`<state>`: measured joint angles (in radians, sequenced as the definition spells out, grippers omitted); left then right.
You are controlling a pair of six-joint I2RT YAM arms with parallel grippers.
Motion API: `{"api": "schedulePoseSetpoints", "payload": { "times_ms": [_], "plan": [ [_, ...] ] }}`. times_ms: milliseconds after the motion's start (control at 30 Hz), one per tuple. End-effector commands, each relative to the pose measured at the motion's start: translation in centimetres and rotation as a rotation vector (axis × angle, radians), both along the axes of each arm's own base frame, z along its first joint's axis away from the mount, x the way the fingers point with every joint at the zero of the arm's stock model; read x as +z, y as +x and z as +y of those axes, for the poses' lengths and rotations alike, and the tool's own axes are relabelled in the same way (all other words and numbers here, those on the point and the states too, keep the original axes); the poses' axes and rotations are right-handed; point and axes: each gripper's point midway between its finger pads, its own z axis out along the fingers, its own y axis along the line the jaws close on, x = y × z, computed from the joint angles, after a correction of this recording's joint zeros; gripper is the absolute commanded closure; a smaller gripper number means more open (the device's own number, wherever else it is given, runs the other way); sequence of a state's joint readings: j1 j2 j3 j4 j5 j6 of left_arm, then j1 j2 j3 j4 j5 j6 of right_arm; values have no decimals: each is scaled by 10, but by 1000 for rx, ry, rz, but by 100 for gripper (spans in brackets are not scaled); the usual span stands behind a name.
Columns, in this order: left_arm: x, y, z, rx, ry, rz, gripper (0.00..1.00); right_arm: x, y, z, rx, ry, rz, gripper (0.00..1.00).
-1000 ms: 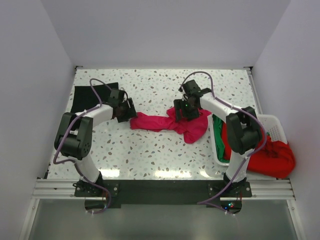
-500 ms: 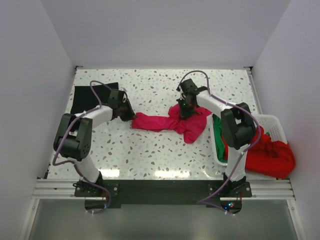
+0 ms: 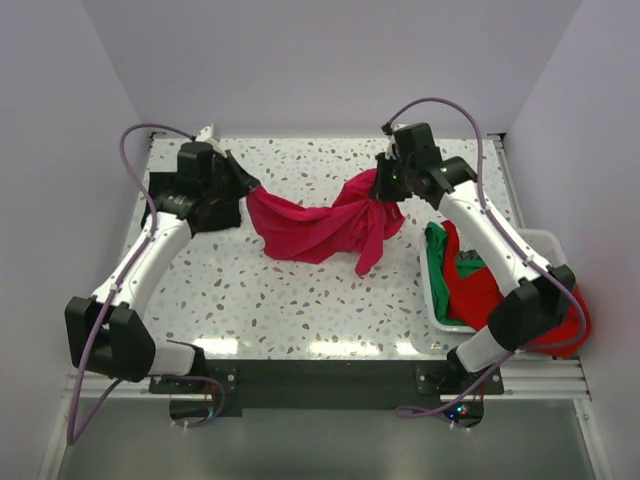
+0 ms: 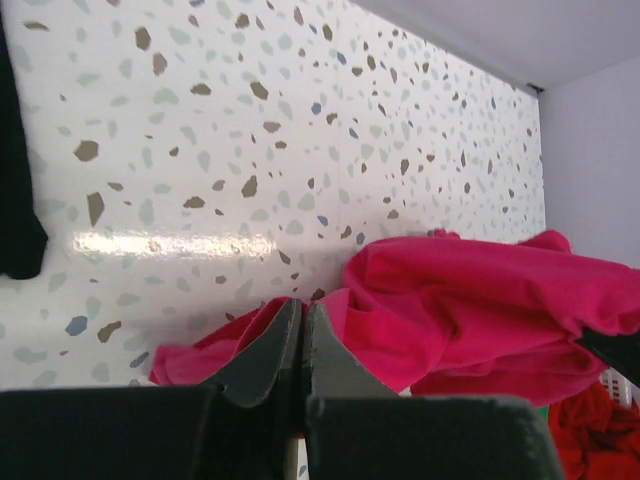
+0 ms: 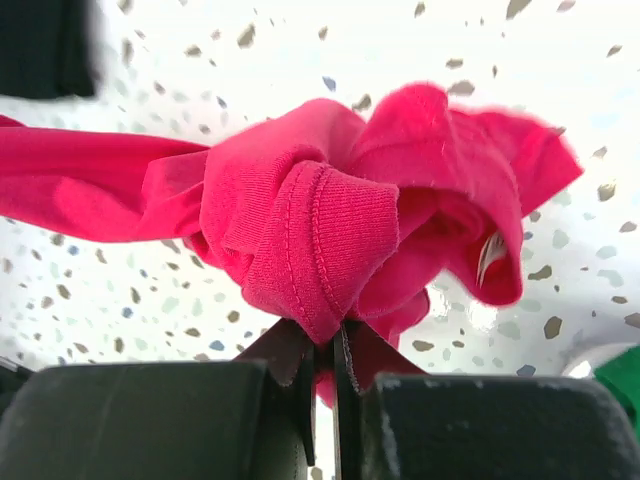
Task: Fold and stack the t-shirts
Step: Flatten the tshirt out
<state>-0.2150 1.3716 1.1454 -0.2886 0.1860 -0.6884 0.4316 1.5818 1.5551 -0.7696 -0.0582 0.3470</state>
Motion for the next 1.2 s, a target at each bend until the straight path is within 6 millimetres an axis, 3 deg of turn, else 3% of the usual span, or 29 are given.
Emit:
{"api": "schedulePoseSetpoints", "payload": {
  "times_ms": [0, 267, 367, 500, 567, 600, 667, 700, 733, 767, 800, 833, 900, 933, 967, 1000, 1033, 1100, 1133, 1167],
  "plan": [
    [43, -8, 26, 79, 39, -62, 100, 52, -5, -10, -56, 39, -99, 100],
    [124, -52, 76, 296, 89, -213, 100, 143, -34, -26, -16, 97, -347, 100],
    [152, -71, 94, 384, 97, -248, 100, 167, -47, -34, -17, 118, -420, 100],
    [170, -89, 114, 498, 79, -264, 100, 182, -52, -43, -64, 135, -460, 100],
    [173, -83, 112, 497, 72, -273, 100, 186, -47, -48, -120, 136, -468, 100],
    [171, -77, 109, 484, 74, -273, 100, 182, -39, -49, -140, 125, -462, 100],
    [165, -47, 97, 427, 89, -274, 100, 177, -22, -51, -187, 103, -475, 100],
    [164, -33, 90, 397, 91, -280, 100, 164, -6, -49, -199, 84, -452, 100],
    [149, 1, 81, 363, 116, -267, 100, 155, 6, -46, -204, 74, -441, 100],
    [159, 18, 71, 329, 99, -293, 100, 152, 21, -42, -211, 82, -455, 100],
    [158, 37, 67, 312, 102, -300, 100, 127, 43, -41, -227, 55, -414, 100],
    [153, 77, 59, 290, 124, -306, 100, 121, 59, -38, -231, 68, -423, 100],
    [149, 118, 55, 281, 149, -310, 100, 96, 87, -45, -259, 52, -385, 100],
    [97, 153, 54, 266, 201, -208, 94, 75, 107, -42, -262, 43, -342, 88],
    [131, 171, 54, 279, 192, -277, 82, 60, 116, -36, -222, 59, -299, 74],
    [125, 185, 53, 274, 204, -266, 71, 49, 124, -40, -216, 53, -263, 57],
    [108, 202, 52, 266, 232, -232, 53, 31, 131, -39, -196, 17, -200, 39],
    [87, 205, 47, 246, 246, -183, 43, 22, 129, -36, -163, -11, -168, 29],
    [94, 197, 46, 241, 248, -192, 33, 8, 122, -32, -135, -9, -135, 28],
    [53, 185, 44, 222, 280, -108, 32, 11, 115, -32, -126, 3, -144, 27]
  ]
}}
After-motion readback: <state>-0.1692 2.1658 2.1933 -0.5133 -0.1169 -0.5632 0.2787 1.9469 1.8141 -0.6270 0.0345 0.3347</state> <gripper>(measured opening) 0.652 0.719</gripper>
